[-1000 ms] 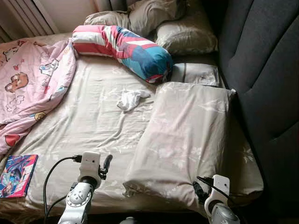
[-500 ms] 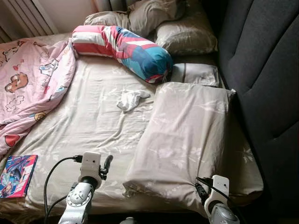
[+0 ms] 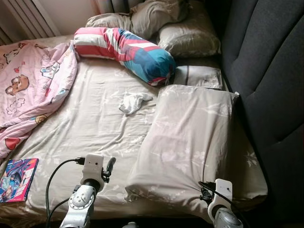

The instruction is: Clean up the room

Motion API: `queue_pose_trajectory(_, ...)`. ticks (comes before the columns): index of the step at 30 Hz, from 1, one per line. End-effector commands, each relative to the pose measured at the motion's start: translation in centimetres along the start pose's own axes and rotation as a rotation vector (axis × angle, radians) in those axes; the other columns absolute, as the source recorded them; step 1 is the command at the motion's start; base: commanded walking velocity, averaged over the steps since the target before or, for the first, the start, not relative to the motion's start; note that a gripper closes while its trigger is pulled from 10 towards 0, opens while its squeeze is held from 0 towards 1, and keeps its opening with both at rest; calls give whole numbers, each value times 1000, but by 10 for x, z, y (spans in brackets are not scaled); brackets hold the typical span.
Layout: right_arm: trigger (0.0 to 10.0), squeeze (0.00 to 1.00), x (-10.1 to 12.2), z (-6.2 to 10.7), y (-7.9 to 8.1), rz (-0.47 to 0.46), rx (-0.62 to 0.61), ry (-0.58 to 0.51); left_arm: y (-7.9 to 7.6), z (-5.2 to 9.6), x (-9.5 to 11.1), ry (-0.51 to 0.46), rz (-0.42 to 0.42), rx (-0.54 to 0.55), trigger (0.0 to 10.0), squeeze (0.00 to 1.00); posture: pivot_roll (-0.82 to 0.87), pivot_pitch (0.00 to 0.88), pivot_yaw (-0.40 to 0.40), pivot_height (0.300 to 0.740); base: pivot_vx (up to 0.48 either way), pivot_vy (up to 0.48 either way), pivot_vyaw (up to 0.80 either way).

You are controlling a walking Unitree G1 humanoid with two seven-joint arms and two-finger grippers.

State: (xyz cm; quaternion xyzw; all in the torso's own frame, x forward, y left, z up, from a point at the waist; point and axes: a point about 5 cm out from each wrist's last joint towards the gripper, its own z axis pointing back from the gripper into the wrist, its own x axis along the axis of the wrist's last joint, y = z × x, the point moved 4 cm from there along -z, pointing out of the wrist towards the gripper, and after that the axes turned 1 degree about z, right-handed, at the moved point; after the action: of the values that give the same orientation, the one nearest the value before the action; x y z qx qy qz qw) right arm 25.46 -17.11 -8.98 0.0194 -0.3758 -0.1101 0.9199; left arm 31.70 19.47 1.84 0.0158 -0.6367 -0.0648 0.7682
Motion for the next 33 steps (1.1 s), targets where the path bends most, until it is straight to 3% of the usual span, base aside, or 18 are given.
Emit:
queue_pose_trajectory(1,0,0,-33,6,2,4,0,106,2,4,-10,39,6,9,10000,0,-8,148,115,740,0,0,0)
queue_pose_trajectory(17,0,0,-25,5,-10,17,-67,80,0,3,-10,34,-2,15,10000,0,-13,164,107,740,0,0,0)
queue_pose_trajectory(18,2667,0,-25,5,-14,29,-89,87,0,3,-10,34,-1,17,10000,0,-17,166,105,740,0,0,0)
queue_pose_trajectory(19,10000,0,-24,5,-17,41,-102,86,0,3,-10,34,-1,19,10000,0,-18,167,105,740,0,0,0)
queue_pose_trajectory(22,10000,0,-10,4,-26,49,-135,39,0,3,-10,34,1,22,10000,0,-27,168,100,740,0,0,0)
queue_pose_trajectory(25,10000,0,9,4,-44,48,-215,-27,-1,3,-10,35,3,25,10000,0,-32,170,98,740,0,0,0)
queue_pose_trajectory(28,10000,0,40,10,-83,79,-383,-124,-2,2,-11,36,7,26,10000,0,-44,171,93,740,0,0,0)
queue_pose_trajectory(30,10000,0,57,15,-100,91,-454,-182,-3,1,-11,37,9,26,10000,0,-48,171,91,740,0,0,0)
queue_pose_trajectory(31,10000,0,57,15,-100,91,-454,-182,-3,1,-11,37,9,26,10000,0,-48,171,91,740,0,0,0)
queue_pose_trajectory(33,10000,0,83,24,-122,108,-545,-264,-4,1,-11,37,13,27,10000,0,-53,171,87,740,0,0,0)
